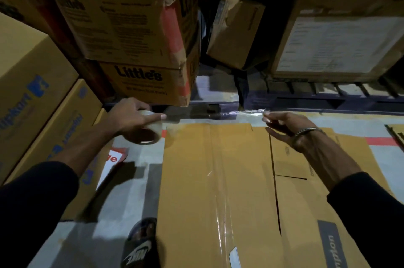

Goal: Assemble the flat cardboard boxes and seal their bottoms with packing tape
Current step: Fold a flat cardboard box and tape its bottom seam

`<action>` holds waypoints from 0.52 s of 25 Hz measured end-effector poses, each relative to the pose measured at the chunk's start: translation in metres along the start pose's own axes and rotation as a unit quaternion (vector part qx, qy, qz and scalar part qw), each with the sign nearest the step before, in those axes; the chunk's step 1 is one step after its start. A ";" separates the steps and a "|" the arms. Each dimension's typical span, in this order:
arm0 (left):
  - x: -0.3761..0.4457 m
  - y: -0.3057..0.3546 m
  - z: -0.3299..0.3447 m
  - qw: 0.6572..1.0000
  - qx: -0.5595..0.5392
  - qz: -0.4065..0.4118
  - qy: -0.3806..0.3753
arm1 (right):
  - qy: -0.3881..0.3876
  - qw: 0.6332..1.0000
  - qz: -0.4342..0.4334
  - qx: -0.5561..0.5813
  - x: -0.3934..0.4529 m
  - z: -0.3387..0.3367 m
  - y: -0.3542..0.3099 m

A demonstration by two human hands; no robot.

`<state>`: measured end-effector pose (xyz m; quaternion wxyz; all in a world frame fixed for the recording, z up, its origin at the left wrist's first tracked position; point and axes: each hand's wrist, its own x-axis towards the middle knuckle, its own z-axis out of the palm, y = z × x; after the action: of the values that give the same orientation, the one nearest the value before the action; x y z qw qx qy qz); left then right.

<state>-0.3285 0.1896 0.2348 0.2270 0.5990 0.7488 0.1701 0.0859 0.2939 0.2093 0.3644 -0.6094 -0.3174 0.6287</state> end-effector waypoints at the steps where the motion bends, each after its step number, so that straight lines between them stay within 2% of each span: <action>1: -0.001 -0.010 -0.002 1.000 0.007 -0.016 0.013 | 0.003 1.000 -0.001 -0.003 0.006 -0.001 0.000; 6: 0.001 -0.036 0.001 0.997 0.037 -0.041 0.061 | 0.006 0.999 0.011 -0.030 0.023 0.020 0.012; 13: 0.014 -0.030 0.020 0.995 0.064 0.003 0.073 | 0.095 0.995 -0.012 -0.010 0.037 0.027 0.032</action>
<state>-0.3448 0.1965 0.2003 0.1324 0.6009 0.7706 0.1659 0.0573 0.3092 0.1642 0.3946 -0.6657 -0.2949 0.5606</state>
